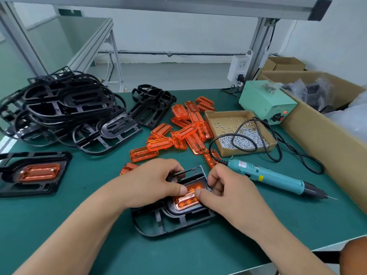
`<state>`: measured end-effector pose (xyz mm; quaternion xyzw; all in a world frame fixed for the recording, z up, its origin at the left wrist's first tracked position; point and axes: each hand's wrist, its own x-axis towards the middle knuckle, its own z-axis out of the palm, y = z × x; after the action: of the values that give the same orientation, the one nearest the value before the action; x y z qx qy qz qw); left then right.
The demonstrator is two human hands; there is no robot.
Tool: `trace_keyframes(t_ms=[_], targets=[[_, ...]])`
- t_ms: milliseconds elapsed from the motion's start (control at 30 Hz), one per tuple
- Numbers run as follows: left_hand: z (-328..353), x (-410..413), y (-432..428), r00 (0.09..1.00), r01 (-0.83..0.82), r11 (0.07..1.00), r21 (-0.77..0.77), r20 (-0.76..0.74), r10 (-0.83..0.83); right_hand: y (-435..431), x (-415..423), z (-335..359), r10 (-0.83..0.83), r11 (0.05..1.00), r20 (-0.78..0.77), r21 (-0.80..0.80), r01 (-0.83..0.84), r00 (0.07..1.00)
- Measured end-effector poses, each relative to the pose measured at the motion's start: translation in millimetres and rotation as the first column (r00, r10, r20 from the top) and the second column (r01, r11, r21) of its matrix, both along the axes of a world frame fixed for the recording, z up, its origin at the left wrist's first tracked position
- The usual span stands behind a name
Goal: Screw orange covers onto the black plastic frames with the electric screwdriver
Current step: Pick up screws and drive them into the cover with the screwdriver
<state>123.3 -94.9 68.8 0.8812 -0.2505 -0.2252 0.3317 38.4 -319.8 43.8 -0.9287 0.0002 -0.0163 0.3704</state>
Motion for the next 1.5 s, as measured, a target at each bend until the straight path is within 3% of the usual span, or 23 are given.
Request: trace_keyframes(t_ms=[167,367,500,633,900,1033,1100,1133,1233,1333,1500], targets=[[0.5,0.9,4.5,0.982,-0.150,0.985,-0.090,-0.128,0.138,-6.5,10.8,-2.3,0.038,0.999,-0.077,0.041,-0.035,0.996],[-7.6,4.9,-0.5,0.919,-0.367,0.906,-0.210,-0.235,0.317,-14.4,8.3,1.3,0.083,0.996,-0.124,-0.026,-0.087,0.989],[-11.0,8.0,-0.9,0.899,-0.428,0.865,-0.262,-0.222,0.377,-16.3,7.1,6.6,0.104,0.986,-0.146,-0.113,-0.121,0.984],[-9.1,12.8,1.9,0.849,-0.524,0.749,-0.406,-0.324,0.418,-17.6,8.3,11.2,0.138,0.956,-0.151,-0.238,-0.172,0.979],[-6.4,20.1,8.3,0.780,-0.621,0.577,-0.530,-0.493,0.387,-23.5,5.2,17.0,0.180,0.955,-0.170,-0.207,-0.214,0.969],[-0.1,21.3,8.1,0.632,-0.748,0.365,-0.554,-0.763,0.135,-43.7,-7.2,23.1,0.018,0.990,0.096,-0.139,-0.005,0.995],[2.2,20.9,8.7,0.558,-0.797,0.265,-0.543,-0.830,-0.021,-63.9,-9.4,27.7,-0.072,0.944,0.225,-0.299,0.139,0.972],[2.5,20.6,9.1,0.545,-0.804,0.241,-0.544,-0.836,-0.065,-74.6,-8.4,29.6,-0.085,0.888,0.207,-0.429,0.168,0.975],[1.5,18.9,8.1,0.560,-0.787,0.261,-0.559,-0.825,-0.076,-103.2,-0.3,26.8,-0.066,0.677,-0.055,-0.736,0.004,0.996],[-0.2,17.2,6.5,0.597,-0.756,0.318,-0.572,-0.802,-0.022,-116.7,8.0,27.9,-0.080,0.720,-0.199,-0.689,-0.081,0.977],[1.7,14.8,5.2,0.682,-0.686,0.406,-0.603,-0.727,0.073,-124.2,17.0,31.6,-0.006,0.767,-0.212,-0.628,-0.131,0.977]])
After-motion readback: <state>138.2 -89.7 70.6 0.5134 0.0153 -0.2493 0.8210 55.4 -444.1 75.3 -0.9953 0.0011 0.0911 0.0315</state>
